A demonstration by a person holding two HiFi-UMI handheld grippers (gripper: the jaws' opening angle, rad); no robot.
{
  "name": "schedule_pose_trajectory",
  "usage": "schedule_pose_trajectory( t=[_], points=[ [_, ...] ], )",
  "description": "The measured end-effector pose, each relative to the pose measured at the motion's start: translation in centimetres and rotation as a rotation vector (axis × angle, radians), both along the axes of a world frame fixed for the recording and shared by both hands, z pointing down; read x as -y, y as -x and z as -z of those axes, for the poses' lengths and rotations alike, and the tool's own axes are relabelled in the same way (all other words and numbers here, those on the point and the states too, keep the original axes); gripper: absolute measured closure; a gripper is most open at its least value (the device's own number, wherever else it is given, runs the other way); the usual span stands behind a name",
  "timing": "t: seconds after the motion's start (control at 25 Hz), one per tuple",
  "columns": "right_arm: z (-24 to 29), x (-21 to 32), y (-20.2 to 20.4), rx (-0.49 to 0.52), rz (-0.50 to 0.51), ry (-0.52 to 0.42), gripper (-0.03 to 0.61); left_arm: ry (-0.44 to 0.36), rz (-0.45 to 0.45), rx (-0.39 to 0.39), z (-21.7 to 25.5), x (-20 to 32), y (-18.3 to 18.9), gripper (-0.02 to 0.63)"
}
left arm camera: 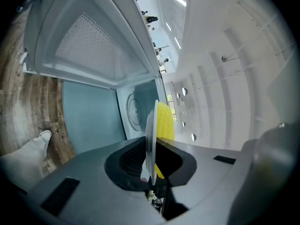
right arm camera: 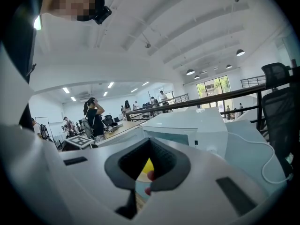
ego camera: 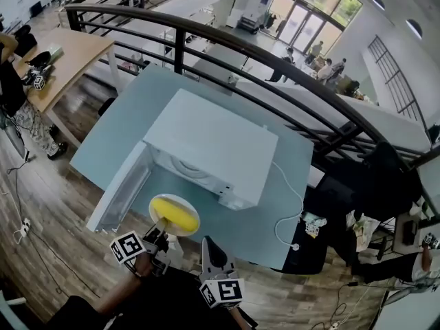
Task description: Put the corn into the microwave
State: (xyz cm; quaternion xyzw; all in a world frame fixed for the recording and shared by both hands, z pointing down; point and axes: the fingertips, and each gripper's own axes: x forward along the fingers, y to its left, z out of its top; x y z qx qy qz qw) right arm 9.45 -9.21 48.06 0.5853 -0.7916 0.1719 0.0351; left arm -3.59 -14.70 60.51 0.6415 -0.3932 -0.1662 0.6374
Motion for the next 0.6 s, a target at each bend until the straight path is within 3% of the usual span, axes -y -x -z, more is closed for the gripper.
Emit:
schedule_pose_trajectory(
  t=[0.32, 0.6],
  points=[
    [-0.2, 3.9, 2.0, -0.011, -0.02, -0.006, 0.57, 0.012, -0.066, -0.001, -1.1, 3.6, -0.2, 0.578],
    [-0.3, 5.7, 3.2, -0.018, -0.035, -0.019, 0.569, 0.016, -0.07, 0.009, -2.7, 6.2, -0.3, 0.578]
  ],
)
